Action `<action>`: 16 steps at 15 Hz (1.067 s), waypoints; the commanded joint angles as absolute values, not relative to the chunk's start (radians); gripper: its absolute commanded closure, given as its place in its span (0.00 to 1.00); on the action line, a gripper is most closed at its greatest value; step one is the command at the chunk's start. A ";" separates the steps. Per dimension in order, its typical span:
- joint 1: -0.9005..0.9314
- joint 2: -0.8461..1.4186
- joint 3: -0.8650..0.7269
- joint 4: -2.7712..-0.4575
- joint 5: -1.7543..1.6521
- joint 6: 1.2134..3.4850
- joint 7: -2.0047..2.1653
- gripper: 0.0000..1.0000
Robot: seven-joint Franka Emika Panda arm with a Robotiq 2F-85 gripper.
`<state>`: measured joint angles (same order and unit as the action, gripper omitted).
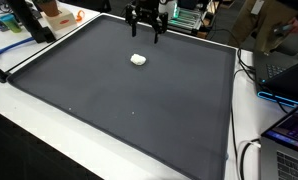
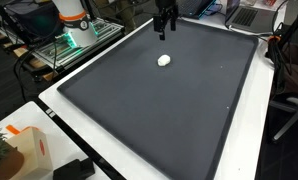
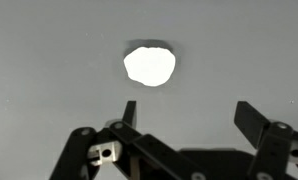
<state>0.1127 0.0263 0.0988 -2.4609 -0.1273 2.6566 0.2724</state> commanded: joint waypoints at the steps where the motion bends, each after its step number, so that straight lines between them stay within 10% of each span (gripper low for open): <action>1: 0.112 0.036 0.098 -2.431 -0.118 2.603 0.275 0.00; 16: 0.119 0.214 0.076 -2.138 -0.120 2.311 0.249 0.00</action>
<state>0.1102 0.2146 0.0852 -2.1384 -0.1230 2.3119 0.2512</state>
